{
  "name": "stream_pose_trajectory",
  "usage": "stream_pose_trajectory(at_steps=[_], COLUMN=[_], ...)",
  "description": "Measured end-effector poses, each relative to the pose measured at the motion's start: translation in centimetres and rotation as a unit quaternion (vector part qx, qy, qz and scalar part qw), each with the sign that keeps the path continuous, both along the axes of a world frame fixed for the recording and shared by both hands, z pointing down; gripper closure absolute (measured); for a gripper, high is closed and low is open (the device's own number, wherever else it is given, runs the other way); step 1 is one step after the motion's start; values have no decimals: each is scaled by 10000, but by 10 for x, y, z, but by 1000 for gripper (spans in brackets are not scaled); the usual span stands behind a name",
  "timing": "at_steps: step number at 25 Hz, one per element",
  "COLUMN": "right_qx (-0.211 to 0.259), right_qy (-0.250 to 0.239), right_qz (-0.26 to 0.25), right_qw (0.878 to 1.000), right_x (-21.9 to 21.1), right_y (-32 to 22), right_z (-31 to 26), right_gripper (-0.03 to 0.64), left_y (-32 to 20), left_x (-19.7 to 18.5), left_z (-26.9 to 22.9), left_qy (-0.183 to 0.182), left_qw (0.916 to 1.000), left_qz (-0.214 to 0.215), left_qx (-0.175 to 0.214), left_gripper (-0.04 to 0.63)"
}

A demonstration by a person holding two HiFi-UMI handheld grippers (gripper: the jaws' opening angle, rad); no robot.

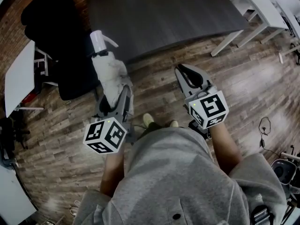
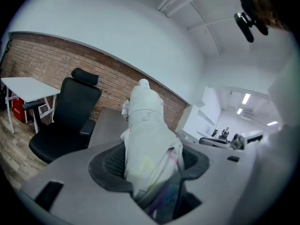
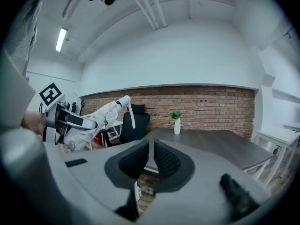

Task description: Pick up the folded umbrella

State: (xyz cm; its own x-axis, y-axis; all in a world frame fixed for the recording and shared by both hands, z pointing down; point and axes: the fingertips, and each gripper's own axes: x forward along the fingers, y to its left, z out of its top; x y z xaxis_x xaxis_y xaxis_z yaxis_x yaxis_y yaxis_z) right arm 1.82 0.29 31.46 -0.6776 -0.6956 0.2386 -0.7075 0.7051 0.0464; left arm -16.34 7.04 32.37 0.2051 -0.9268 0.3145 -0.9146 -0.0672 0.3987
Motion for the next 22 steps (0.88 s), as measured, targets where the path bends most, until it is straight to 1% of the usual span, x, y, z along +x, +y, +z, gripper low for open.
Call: stream_pose_trajectory(at_steps=[3, 6, 12, 16, 22], right_qx=[-118, -125, -152, -149, -126], right_qy=[-144, -223, -175, -230, -288], right_qz=[18, 56, 2, -34, -113], right_qw=[9998, 9997, 9997, 9996, 9994], right_x=[24, 50, 87, 97, 101], right_y=[8, 14, 32, 38, 43], right_z=[-3, -3, 6, 6, 4], right_gripper=[572, 572, 572, 572, 572], left_y=[10, 17, 31, 40, 48], left_x=[21, 45, 80, 88, 94], left_z=[-1, -3, 2, -1, -2], left_qy=[37, -1, -28, -57, -116], left_qw=[10000, 10000, 10000, 9999, 9998], left_qz=[-10, 22, -30, -100, -178], left_qx=[-43, -16, -7, 27, 7], left_gripper=[331, 331, 331, 331, 331])
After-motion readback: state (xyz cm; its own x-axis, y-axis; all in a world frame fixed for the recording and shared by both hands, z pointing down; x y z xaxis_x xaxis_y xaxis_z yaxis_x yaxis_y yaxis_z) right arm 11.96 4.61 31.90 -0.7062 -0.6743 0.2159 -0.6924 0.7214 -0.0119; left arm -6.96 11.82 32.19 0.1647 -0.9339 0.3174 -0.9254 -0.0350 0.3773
